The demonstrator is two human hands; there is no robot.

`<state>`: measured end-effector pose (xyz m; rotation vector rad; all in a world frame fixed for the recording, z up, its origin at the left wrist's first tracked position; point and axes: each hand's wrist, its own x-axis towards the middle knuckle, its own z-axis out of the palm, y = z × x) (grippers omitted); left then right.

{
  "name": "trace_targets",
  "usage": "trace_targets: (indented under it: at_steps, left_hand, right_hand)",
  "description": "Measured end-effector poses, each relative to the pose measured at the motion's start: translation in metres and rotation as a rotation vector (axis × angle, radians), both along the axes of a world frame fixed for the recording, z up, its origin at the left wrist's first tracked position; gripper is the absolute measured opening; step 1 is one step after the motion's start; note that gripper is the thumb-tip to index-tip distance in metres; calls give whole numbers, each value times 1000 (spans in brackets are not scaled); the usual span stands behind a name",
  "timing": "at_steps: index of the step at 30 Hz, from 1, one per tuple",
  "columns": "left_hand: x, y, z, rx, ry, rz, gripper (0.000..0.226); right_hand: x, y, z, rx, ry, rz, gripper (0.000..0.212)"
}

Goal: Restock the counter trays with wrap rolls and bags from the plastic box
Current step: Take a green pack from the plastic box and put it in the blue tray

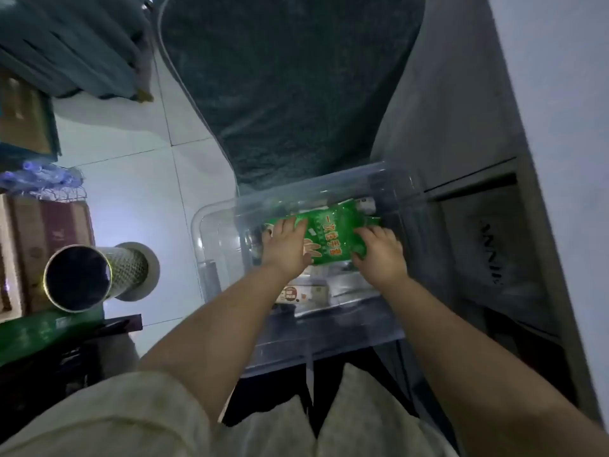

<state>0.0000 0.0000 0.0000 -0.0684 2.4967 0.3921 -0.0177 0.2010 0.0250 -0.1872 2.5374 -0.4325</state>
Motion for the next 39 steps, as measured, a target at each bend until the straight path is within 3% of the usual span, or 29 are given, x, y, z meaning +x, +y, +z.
trace_targets:
  at_steps: [5,9,13,16,27,35,39]
  left_hand:
    - [-37,6,-47,-42,-72,-54,76]
    - [-50,7,-71,-73,-44,-81,60]
    - [-53,15,-78,55,62,-75,34]
    - [-56,29,-80,116,130,-156,28]
    - [-61,36,-92,40,-11,-277,72]
    - [-42,35,-59,34,10,-258,38]
    - [-27,29,-26,57,112,-278,42]
  right_hand:
    - [6,1,-41,-89,-67,-279,40]
    - [3,3,-59,-144,-68,-338,37]
    - [1,8,-62,-182,7,-411,36]
    - [-2,15,-61,-166,84,-438,34]
    - [-4,19,-63,-168,38,-355,33]
    - [-9,26,-28,-136,12,-99,38]
    - [-8,30,0,-154,85,-65,39]
